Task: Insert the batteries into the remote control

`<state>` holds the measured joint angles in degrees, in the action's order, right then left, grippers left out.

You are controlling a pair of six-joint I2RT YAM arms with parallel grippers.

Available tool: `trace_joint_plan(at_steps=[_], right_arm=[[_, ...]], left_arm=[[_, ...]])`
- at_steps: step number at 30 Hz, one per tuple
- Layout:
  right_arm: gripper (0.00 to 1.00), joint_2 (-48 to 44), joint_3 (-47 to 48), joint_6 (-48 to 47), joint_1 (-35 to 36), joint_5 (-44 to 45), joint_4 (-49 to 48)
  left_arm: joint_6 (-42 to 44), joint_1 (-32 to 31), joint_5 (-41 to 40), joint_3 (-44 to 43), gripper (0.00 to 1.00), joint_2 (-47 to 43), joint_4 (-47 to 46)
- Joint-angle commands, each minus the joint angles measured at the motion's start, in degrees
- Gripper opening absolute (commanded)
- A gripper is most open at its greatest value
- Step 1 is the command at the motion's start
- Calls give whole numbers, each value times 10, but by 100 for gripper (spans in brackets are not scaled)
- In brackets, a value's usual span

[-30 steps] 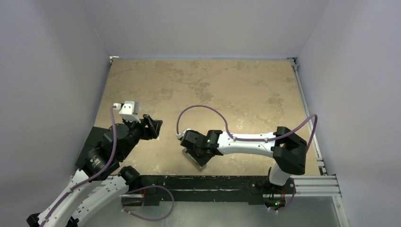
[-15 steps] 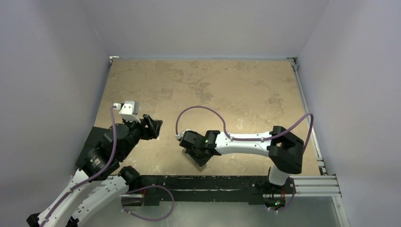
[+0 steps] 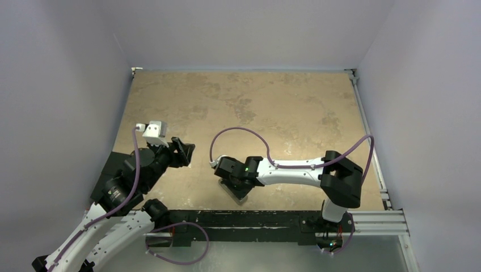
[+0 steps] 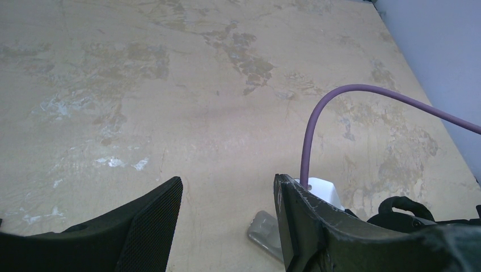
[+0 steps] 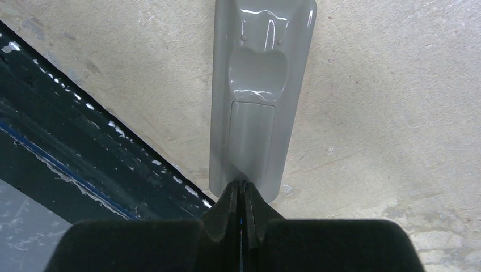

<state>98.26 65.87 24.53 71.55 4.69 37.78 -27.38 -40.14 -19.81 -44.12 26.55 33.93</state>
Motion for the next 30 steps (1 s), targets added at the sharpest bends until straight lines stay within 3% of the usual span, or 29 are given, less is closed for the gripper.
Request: trace_joint_plan(at_steps=[1, 20, 30], right_arm=[[4, 3, 12, 2, -4, -5, -21], [3, 13, -9, -1, -6, -2, -38], [14, -14, 15, -8, -6, 37, -25]], left_arm=[[7, 4, -8, 5, 60, -2, -19], [6, 3, -8, 5, 60, 1, -18], [6, 4, -9, 5, 60, 1, -18]])
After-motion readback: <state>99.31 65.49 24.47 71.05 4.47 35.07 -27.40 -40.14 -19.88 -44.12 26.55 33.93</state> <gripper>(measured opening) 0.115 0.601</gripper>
